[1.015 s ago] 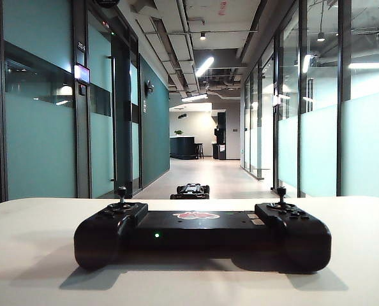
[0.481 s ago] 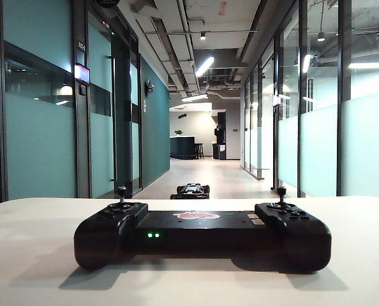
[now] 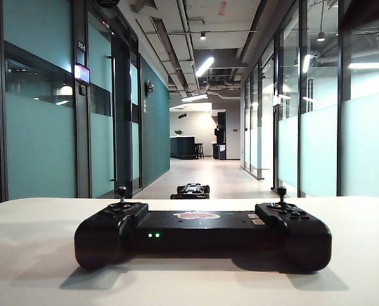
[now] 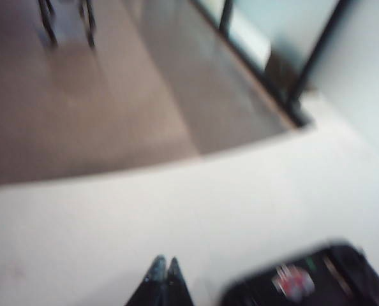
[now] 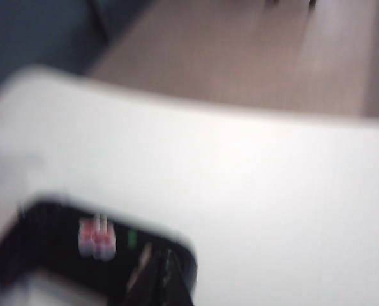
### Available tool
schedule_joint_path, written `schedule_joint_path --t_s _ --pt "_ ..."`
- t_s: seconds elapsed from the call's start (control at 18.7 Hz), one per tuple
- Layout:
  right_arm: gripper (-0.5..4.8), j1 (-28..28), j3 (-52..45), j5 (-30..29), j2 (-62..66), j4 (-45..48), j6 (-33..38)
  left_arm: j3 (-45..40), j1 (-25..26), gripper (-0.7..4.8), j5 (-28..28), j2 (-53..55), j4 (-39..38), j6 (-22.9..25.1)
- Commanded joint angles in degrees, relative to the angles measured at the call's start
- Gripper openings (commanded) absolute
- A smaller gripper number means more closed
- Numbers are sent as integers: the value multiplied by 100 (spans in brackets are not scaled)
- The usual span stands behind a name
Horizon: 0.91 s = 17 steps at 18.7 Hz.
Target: Push the left joystick on the remote control sitting on the white table forward to make the robot dog walk in a straight line until it approaches the door.
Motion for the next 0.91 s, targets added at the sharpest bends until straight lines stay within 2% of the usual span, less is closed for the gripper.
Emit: schedule_joint_path --t_s 0.05,0.27,0.37,0.59,0.64,0.75,0.8,0.91 --pt "-9 328 214 11 350 -273 551 354 -516 -5 -22 420 -553 28" --pt "-9 590 433 -302 828 -511 973 520 -1178 -5 208 920 -896 24" --pt "-9 610 651 -387 1200 -881 1062 525 -1305 -5 645 1051 -844 0" --pt "-8 605 1060 -909 2184 -1532 1067 525 -1423 -5 675 1091 -710 -15" --pt "25 605 1121 -957 2411 -1624 1067 531 -1423 -5 702 1091 -686 -15" --pt "257 605 1255 -1086 2889 -1768 1062 538 -1423 -5 717 1088 -634 -15" --pt "350 603 1307 -1086 3106 -1808 1062 538 -1423 -5 743 1088 -632 -13" --pt "366 575 1364 -940 3407 -1838 1062 538 -1423 -5 761 1091 -625 -7"
